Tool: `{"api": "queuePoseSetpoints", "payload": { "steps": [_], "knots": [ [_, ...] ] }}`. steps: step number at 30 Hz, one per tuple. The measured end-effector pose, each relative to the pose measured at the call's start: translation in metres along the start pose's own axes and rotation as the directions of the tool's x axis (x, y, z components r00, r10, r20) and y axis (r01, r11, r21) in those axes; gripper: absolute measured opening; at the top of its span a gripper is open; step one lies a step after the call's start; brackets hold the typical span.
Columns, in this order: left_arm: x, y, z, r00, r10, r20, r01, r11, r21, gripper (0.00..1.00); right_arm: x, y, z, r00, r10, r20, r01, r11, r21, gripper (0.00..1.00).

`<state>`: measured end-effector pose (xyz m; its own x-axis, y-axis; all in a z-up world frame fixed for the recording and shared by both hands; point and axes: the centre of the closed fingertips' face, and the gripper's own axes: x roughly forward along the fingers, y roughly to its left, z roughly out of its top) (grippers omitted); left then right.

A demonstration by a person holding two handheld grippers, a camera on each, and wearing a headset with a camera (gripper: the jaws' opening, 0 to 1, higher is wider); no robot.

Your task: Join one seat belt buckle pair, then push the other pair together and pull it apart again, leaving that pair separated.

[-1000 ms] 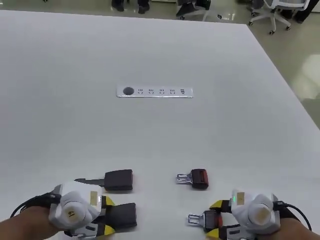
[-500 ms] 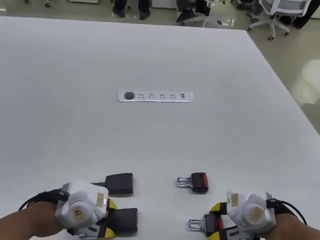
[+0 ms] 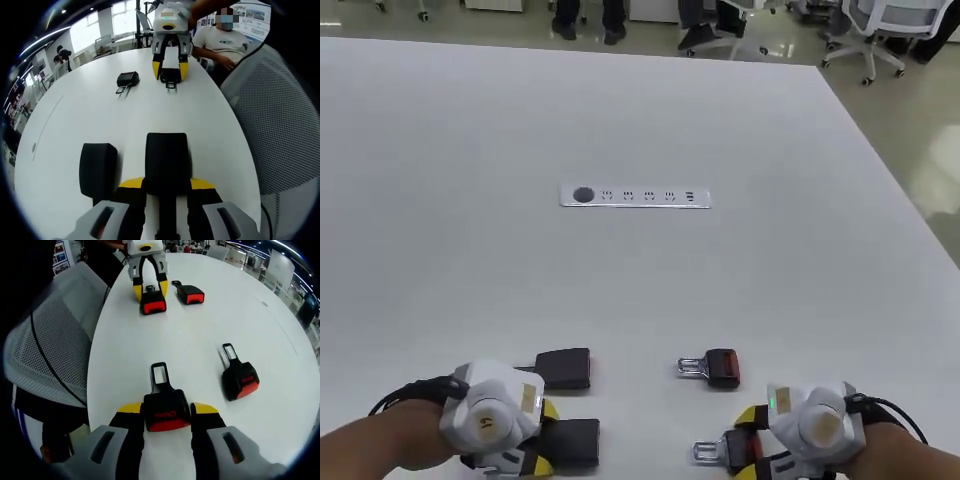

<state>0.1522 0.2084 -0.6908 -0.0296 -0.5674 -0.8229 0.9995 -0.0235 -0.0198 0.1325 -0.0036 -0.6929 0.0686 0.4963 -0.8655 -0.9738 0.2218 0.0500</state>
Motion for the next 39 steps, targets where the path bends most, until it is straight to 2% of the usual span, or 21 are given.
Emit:
{"api": "queuePoseSetpoints", "payload": {
  "steps": [14,27,39],
  "knots": [
    [0.000,-0.001,0.001,1.0000,-0.001,-0.009,0.001,1.000,-0.009,0.32,0.012,-0.002,0.025,0.9973,0.011,0.073,-0.011,1.000,-0.006,0.34],
    [0.000,-0.002,0.001,0.9999,0.001,-0.014,-0.002,1.000,-0.019,0.32,0.023,-0.003,0.043,0.9945,0.018,0.103,-0.017,1.000,-0.013,0.34],
    [-0.001,-0.003,0.002,0.9997,0.004,-0.022,-0.005,1.000,-0.031,0.32,0.040,0.000,0.068,0.9916,0.029,0.126,-0.026,0.999,-0.027,0.34]
  ]
}}
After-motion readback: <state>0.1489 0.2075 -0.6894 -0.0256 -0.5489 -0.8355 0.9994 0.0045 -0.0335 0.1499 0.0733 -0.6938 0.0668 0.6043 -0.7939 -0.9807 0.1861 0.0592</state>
